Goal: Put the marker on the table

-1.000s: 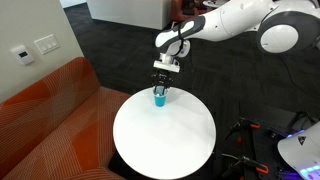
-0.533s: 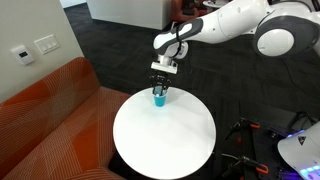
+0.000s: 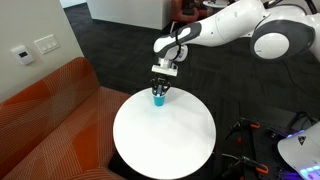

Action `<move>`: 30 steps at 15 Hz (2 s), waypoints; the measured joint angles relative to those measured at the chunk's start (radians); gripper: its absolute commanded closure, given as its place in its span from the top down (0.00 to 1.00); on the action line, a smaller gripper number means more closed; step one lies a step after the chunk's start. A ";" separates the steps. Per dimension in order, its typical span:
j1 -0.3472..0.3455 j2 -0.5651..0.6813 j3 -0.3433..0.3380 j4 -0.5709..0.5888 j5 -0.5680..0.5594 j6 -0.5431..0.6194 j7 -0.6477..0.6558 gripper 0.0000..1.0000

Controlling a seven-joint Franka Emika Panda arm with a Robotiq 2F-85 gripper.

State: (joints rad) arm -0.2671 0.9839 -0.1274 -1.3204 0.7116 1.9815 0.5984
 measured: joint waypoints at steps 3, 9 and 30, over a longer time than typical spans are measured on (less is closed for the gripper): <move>-0.001 0.003 0.000 0.000 0.000 0.000 0.000 0.05; -0.015 -0.004 0.000 0.008 0.000 0.000 0.001 0.05; 0.086 -0.554 -0.002 -0.424 -0.127 -0.029 -0.197 0.05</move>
State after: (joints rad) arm -0.1808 0.4298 -0.1295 -1.7449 0.5847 1.9530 0.4012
